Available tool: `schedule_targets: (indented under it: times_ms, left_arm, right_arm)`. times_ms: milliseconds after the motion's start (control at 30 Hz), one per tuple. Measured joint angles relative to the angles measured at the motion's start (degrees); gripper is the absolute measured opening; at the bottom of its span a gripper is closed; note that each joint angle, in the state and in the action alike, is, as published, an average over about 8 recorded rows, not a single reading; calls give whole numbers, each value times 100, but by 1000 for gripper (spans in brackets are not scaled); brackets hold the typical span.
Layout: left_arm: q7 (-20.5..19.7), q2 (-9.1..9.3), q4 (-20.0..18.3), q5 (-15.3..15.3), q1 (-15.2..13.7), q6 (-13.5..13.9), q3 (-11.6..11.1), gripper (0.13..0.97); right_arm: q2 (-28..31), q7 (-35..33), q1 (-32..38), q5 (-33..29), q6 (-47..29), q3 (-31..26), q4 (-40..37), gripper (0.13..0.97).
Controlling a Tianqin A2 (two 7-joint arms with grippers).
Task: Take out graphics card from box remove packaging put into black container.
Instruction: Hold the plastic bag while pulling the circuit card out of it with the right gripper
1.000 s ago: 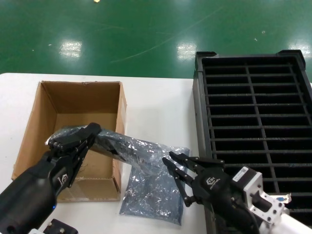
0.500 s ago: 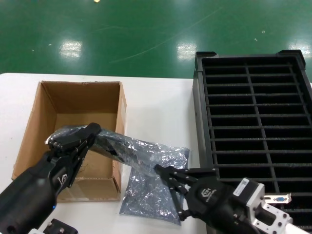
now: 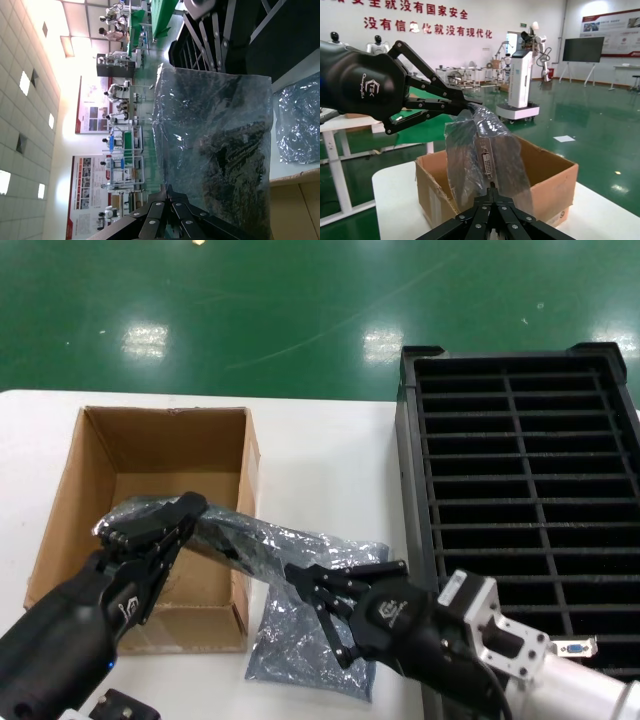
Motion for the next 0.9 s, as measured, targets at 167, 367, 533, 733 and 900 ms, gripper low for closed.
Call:
schedule_targets:
  times_ms: [167, 367, 533, 733, 900]
  left_arm:
    - [0, 0, 0, 0, 0, 0, 0, 140]
    - [0, 0, 0, 0, 0, 0, 0, 140]
    - [0, 0, 0, 0, 0, 0, 0, 140]
    - [0, 1, -1, 0, 1, 1, -1, 140]
    - [0, 1, -1, 0, 1, 2, -2, 140]
  right_arm:
    - [-124, 50, 201, -40, -71, -91, -198, 135]
    - [-281, 147, 361, -126, -89, -173, -369, 153]
    - [-367, 156, 423, -162, -104, -226, -452, 171]
    - [-394, 78, 414, -119, -133, -259, -455, 209]
    - [-402, 71, 398, -81, -140, -261, -433, 273]
